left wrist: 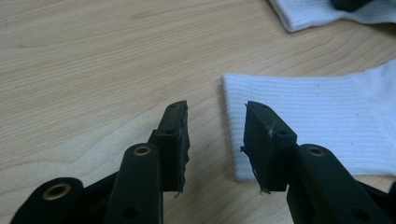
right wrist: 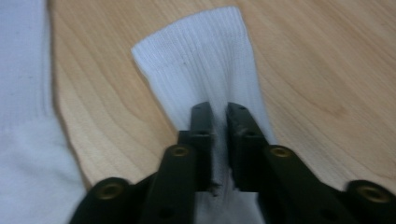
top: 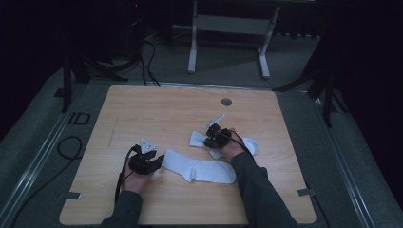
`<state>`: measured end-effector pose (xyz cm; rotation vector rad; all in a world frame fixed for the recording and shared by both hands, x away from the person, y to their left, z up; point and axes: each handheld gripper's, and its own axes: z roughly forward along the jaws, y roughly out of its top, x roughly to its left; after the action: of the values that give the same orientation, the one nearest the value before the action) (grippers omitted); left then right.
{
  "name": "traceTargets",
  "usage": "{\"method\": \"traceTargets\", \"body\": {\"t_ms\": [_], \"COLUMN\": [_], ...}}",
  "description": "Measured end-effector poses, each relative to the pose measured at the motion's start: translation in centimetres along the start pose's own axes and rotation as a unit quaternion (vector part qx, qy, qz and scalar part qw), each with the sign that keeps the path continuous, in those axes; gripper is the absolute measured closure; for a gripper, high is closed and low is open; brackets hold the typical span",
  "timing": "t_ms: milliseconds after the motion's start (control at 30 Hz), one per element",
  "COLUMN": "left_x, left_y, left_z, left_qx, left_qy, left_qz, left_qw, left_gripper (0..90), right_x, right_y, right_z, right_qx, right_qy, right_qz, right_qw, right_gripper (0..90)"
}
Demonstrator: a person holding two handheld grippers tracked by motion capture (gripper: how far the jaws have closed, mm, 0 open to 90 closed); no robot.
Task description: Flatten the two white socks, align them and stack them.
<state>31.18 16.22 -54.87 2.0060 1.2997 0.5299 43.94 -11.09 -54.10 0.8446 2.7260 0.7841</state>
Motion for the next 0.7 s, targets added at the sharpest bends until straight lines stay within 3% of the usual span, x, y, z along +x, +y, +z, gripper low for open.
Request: {"method": "traceTargets", "body": {"t_ms": [200, 333, 700], "left_x": [0.2, 0.1, 0.1], "left_y": [0.0, 0.0, 0.0], "left_z": [0.0, 0.0, 0.0], "left_qx": [0.000, 0.001, 0.004], "left_qy": [0.001, 0.002, 0.005], "left_qz": [-0.005, -0.004, 0.003], "left_qw": [1.0000, 1.0000, 1.0000], "left_gripper": [59.8, 59.7, 58.7], "right_x": [-0.3, -0.4, -1.0], "right_y": [-0.1, -0.3, -0.8], "right_z": [-0.3, -1.8, -9.3], "right_qx": [0.002, -0.013, -0.087], "right_qy": [0.001, -0.004, 0.007], "right_qz": [0.013, 0.015, 0.021], "right_qw": [0.9999, 0.9998, 0.9960], "right_gripper": [83.9, 84.0, 84.3]}}
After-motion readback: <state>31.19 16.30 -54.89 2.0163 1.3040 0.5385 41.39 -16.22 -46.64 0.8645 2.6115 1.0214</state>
